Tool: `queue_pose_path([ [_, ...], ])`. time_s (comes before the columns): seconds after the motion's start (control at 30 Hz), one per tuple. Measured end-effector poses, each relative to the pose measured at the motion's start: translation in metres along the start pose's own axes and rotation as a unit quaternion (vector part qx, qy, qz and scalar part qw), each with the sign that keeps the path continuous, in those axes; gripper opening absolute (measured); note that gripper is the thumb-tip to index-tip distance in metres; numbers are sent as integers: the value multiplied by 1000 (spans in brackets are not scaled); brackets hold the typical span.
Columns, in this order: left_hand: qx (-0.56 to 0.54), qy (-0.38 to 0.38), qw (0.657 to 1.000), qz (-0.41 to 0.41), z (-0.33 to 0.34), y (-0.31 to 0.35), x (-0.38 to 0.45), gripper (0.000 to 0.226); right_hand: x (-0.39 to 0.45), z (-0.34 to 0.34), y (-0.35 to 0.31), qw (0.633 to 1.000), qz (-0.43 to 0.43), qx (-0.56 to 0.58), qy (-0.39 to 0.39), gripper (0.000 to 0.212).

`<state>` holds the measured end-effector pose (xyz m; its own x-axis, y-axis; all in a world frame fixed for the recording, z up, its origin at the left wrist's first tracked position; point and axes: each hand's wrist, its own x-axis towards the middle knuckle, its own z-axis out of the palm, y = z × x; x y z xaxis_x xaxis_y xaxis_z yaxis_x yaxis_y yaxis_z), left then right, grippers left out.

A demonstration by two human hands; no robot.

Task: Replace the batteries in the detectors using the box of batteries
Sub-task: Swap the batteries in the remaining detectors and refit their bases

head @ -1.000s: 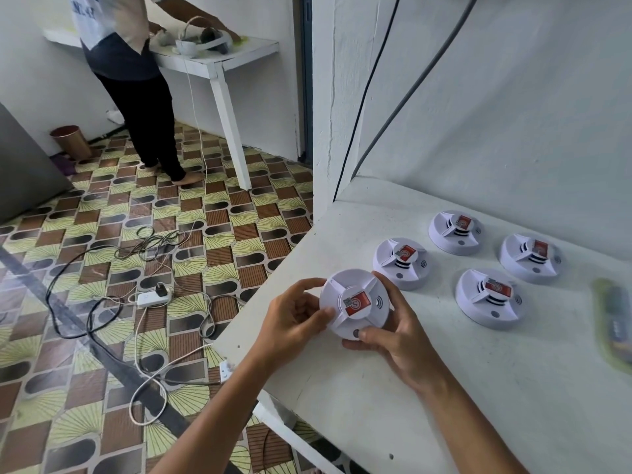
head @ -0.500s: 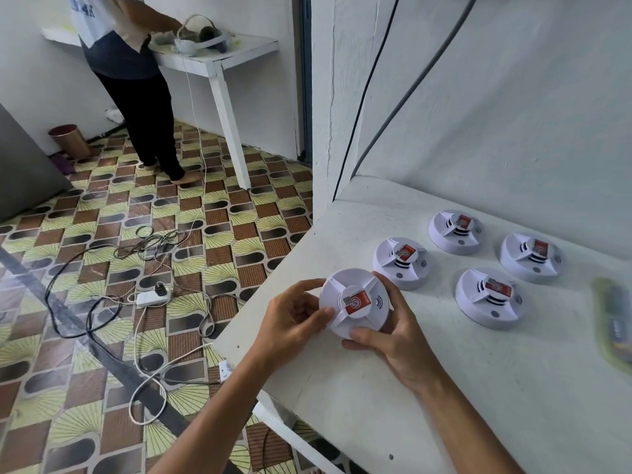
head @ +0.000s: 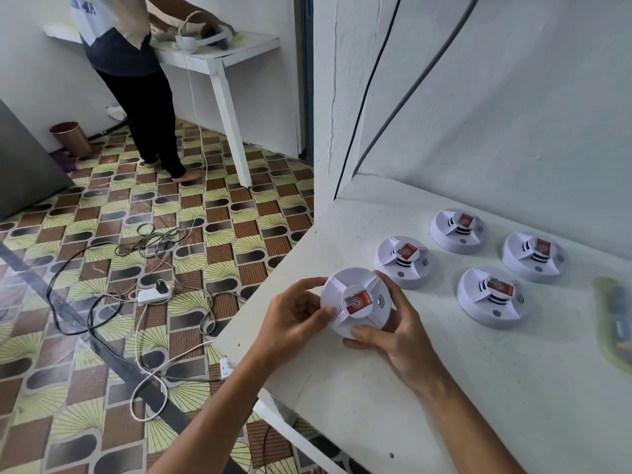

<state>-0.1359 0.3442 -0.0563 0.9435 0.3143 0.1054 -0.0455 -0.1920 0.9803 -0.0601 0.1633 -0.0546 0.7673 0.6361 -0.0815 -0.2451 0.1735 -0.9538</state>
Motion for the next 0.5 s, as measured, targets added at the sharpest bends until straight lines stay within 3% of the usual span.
queue_pose_path([
  [0.13,-7,6,1000,-3,0,-1,1,45,3,0,-3,999,18,30,-11,75],
  [0.3,-4,5,1000,1,0,-2,1,49,5,0,-7,981,79,178,-21,91],
  [0.5,-7,10,1000,0,0,-2,1,46,4,1,-8,976,78,203,-25,100],
])
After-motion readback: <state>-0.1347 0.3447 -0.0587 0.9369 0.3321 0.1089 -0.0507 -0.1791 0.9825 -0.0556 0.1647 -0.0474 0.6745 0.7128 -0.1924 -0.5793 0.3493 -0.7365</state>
